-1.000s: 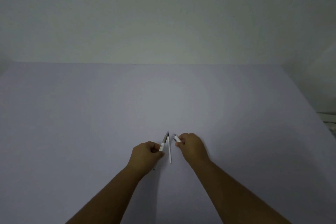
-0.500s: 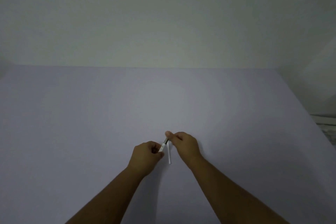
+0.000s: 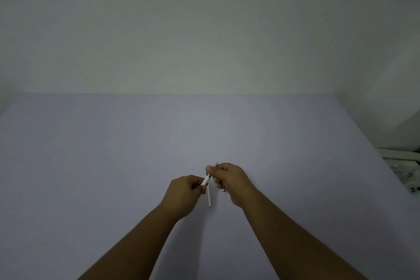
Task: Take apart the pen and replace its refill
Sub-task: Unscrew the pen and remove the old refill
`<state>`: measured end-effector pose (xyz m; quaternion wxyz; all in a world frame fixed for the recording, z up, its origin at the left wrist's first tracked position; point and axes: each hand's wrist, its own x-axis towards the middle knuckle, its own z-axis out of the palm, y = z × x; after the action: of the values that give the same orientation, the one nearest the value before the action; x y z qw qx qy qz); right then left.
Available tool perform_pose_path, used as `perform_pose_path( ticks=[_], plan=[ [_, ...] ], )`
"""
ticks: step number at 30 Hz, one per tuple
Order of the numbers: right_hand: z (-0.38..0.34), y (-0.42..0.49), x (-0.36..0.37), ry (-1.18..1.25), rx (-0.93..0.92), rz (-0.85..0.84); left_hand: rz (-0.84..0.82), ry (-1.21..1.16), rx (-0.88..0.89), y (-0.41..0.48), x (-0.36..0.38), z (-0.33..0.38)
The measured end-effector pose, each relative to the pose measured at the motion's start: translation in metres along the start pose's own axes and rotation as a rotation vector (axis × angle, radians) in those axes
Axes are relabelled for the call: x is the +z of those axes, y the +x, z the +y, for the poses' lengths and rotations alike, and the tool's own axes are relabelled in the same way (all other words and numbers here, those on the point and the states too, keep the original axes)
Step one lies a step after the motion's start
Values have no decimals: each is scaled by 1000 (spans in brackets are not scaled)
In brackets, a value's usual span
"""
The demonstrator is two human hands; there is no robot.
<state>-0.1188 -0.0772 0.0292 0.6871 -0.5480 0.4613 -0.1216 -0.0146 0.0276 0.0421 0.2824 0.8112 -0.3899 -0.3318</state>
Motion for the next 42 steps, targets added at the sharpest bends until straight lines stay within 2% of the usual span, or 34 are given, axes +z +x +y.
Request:
perform_pose_path(
  ticks=[5,10,13,15,18,24,27,33,37,42],
  plan=[
    [-3,-3,-3,154,-30,-71,28,-5,-13,-4,-1,3],
    [2,-2,-1,72,21,56,38,20,6,-6,2,6],
    [1,-1,-4,208,-10,-8,50,35,11,-6,3,7],
    [0,-2,-5,195,4,-17,58,42,16,-6,2,8],
    [0,-2,-3,72,41,72,62,60,35,-6,2,10],
    [-3,0,-5,207,10,-14,79,71,18,-4,1,11],
    [-3,0,-2,109,40,54,83,84,33,-4,2,13],
    [-8,1,-4,213,12,0,97,104,10,-1,3,16],
    [-8,-1,-4,96,26,89,94,128,25,-1,3,19],
    [-11,-1,-7,251,2,22,103,126,14,-1,5,18]
  ],
)
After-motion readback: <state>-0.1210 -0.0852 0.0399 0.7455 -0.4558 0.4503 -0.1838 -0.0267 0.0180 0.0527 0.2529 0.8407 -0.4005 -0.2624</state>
